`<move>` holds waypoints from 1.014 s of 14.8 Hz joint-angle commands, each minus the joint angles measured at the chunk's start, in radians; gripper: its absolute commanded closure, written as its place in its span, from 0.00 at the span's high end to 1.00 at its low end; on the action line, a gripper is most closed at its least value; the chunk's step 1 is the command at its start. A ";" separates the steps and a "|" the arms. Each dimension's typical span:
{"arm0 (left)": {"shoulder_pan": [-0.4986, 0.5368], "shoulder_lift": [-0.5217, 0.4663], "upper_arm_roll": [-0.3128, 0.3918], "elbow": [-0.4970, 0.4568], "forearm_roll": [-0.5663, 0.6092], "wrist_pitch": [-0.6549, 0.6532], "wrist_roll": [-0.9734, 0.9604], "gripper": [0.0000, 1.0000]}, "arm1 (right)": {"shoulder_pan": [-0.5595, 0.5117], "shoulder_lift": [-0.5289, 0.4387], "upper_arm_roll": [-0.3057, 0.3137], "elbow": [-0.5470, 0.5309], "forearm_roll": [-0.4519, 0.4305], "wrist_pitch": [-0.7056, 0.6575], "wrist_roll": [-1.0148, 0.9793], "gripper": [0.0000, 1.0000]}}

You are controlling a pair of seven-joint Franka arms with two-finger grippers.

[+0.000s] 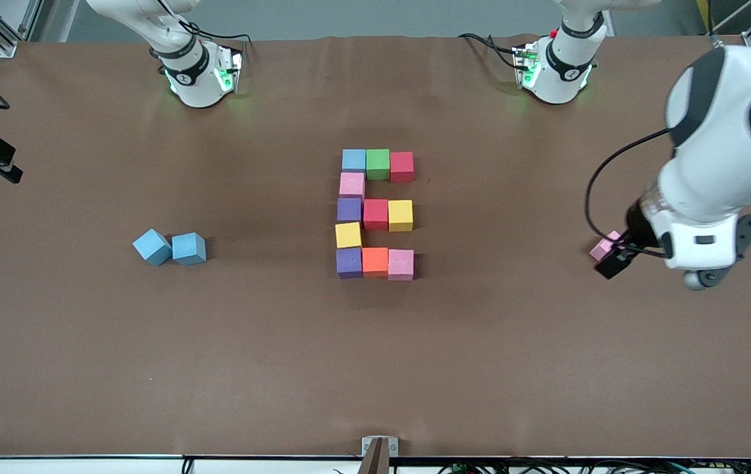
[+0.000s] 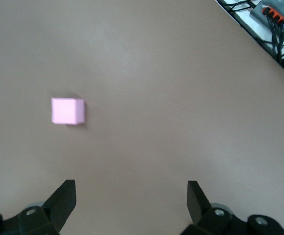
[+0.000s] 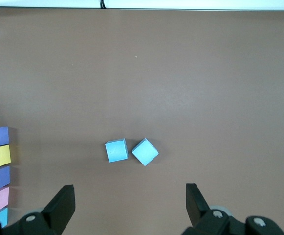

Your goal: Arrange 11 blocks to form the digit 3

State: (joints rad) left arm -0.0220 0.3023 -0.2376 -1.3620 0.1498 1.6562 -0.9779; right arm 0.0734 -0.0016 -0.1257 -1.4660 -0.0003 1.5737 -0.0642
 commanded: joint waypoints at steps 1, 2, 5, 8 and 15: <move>0.049 -0.063 -0.009 -0.028 -0.006 -0.032 0.198 1.00 | 0.005 0.003 0.001 0.009 -0.004 0.000 0.014 1.00; 0.069 -0.078 -0.006 -0.029 -0.007 -0.045 0.272 1.00 | 0.003 0.003 0.001 0.009 -0.004 0.000 0.014 1.00; 0.082 -0.168 0.007 -0.098 -0.016 -0.056 0.410 1.00 | 0.008 0.003 0.001 0.009 -0.006 0.000 0.014 1.00; 0.071 -0.267 0.104 -0.185 -0.074 -0.065 0.580 1.00 | 0.011 0.003 0.001 0.007 -0.007 0.002 0.014 1.00; 0.041 -0.370 0.161 -0.311 -0.098 -0.017 0.789 1.00 | 0.011 0.003 0.001 0.009 -0.009 0.002 0.014 1.00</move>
State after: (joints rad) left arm 0.0439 -0.0241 -0.0840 -1.6073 0.0632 1.5948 -0.2135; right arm 0.0769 -0.0009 -0.1239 -1.4648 -0.0003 1.5737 -0.0642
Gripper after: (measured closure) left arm 0.000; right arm 0.000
